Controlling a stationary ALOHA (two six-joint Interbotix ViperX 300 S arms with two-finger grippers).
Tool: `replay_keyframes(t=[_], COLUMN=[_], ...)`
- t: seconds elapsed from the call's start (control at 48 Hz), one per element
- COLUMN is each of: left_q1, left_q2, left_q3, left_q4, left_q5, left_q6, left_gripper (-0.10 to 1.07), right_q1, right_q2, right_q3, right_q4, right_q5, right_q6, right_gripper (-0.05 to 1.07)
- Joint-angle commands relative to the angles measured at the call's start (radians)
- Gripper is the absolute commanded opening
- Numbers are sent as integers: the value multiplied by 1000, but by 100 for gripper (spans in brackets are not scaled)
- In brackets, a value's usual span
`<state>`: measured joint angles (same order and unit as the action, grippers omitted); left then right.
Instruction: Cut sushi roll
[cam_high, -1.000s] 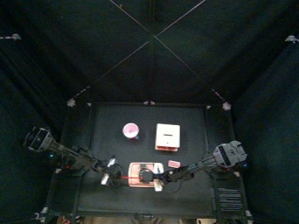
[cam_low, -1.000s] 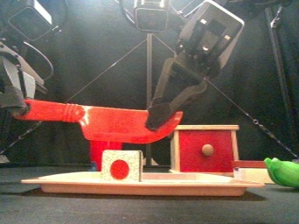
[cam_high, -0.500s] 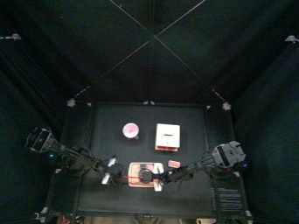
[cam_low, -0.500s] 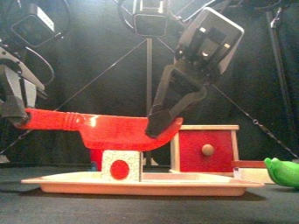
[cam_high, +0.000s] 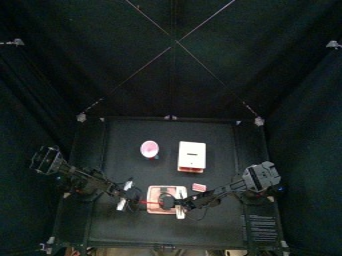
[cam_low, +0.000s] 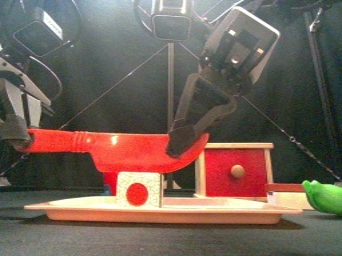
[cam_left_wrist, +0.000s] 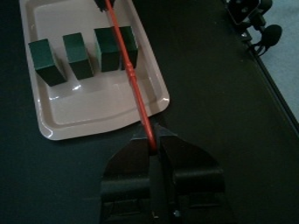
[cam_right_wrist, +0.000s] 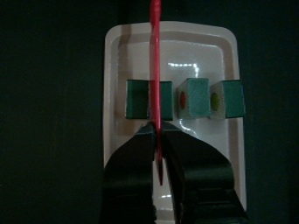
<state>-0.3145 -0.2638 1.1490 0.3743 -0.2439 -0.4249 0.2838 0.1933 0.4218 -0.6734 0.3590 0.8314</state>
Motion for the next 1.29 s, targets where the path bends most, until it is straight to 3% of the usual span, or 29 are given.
replay_keyframes(t=[0.0, 0.458, 0.792, 1.271], left_q1=[-3, -3, 41, 35], left_q2=[-9, -15, -14, 0], left_q3=[-17, -17, -18, -8], left_q4=[6, 6, 8, 8], left_q5=[-9, -9, -11, -14], left_q6=[3, 3, 3, 2], left_gripper=[32, 32, 32, 32], right_q1=[2, 15, 14, 18], right_q2=[-31, -31, -25, -11], right_q3=[-21, -26, -26, -20], right_q4=[-5, -11, -9, -5], right_q5=[3, 6, 8, 8], right_q6=[-5, -11, -3, -14], right_gripper=[41, 41, 41, 41])
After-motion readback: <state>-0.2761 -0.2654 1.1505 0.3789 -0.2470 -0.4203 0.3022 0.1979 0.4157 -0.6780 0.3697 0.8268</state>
